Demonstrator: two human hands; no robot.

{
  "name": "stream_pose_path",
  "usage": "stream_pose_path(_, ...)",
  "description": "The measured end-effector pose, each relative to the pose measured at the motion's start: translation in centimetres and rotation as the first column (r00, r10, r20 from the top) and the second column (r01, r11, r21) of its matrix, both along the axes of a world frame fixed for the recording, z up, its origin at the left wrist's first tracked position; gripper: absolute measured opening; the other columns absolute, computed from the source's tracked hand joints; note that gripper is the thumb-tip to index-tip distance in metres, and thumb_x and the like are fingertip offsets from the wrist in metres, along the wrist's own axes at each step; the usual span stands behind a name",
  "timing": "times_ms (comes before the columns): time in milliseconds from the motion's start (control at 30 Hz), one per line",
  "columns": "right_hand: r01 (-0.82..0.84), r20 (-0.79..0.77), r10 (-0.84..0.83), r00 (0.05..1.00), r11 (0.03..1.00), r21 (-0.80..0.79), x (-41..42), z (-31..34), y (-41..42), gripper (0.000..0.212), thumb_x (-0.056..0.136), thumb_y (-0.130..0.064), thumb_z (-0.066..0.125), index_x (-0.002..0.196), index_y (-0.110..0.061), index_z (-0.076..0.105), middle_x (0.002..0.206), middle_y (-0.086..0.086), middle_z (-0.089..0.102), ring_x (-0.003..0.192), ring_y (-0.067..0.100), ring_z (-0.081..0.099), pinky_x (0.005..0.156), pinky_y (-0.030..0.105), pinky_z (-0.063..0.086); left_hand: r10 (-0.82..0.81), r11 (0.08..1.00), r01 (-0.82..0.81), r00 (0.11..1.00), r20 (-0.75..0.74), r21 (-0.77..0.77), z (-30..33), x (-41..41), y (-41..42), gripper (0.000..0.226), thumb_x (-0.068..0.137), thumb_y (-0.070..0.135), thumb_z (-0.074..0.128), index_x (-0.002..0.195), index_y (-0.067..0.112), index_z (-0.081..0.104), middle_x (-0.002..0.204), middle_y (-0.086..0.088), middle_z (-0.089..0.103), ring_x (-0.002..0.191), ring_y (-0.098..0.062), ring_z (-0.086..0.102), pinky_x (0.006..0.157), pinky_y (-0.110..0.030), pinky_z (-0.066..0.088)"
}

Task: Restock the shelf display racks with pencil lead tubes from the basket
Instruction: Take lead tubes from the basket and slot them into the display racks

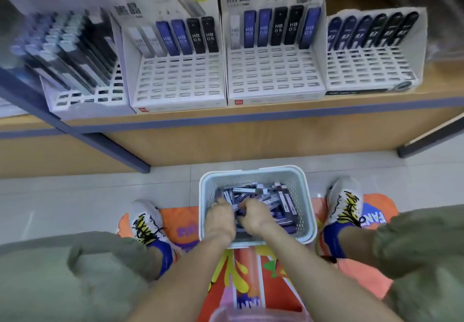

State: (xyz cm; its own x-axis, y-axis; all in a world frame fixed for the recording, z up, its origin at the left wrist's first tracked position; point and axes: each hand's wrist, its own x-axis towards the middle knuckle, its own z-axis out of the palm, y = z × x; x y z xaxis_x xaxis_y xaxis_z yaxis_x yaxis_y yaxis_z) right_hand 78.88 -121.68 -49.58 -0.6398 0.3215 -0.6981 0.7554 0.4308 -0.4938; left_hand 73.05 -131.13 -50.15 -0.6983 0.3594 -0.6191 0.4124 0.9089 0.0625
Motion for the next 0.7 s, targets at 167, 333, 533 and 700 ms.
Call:
stream_pose_path(167,0.037,0.058,-0.035,0.998,0.999,-0.019,-0.8,-2.3,-0.6,0.013,0.092,-0.009,0.054,0.102,-0.012,0.061,0.116,0.019,0.070,0.113,0.036,0.064,0.090,0.037,0.053,-0.040,0.996,0.031,0.994,-0.105,-0.085,-2.4,-0.3,1.5,0.034,0.100,0.000,0.040,0.133,-0.007,0.041,0.129,-0.017,0.062,0.118,-0.029,0.064,0.092,-0.033,0.053)
stream_pose_path(333,0.113,0.074,-0.108,0.991,0.991,-0.068,-1.2,-3.6,-0.1,0.053,0.094,-0.008,0.051,0.146,-0.016,0.047,0.134,0.016,0.063,0.125,0.035,0.057,0.099,0.034,0.047,-0.018,0.993,0.004,0.993,-0.116,-0.122,-3.9,-1.0,2.1,0.040,0.102,0.002,0.039,0.141,-0.007,0.041,0.141,-0.026,0.047,0.119,-0.028,0.062,0.092,-0.031,0.054)
stream_pose_path(533,0.167,0.066,-0.161,0.985,0.981,-0.095,-1.5,-4.0,0.4,0.051,0.097,-0.009,0.050,0.147,-0.018,0.046,0.135,0.017,0.063,0.124,0.035,0.057,0.098,0.033,0.047,0.079,0.992,-0.085,0.995,-0.061,-0.095,-4.5,-1.9,2.6,0.038,0.103,0.002,0.037,0.140,-0.005,0.044,0.138,-0.023,0.047,0.115,-0.025,0.065,0.088,-0.030,0.055)
stream_pose_path(700,0.312,0.077,-0.303,0.950,0.931,-0.188,-1.1,-4.5,0.6,0.052,0.091,-0.009,0.057,0.139,-0.027,0.050,0.096,0.006,0.071,0.098,0.029,0.068,0.087,0.036,0.055,0.064,0.994,-0.069,0.996,-0.062,-0.080,-4.3,-0.9,2.0,0.046,0.099,0.010,0.051,0.141,0.001,0.036,0.143,-0.020,0.044,0.130,-0.029,0.053,0.102,-0.031,0.048)
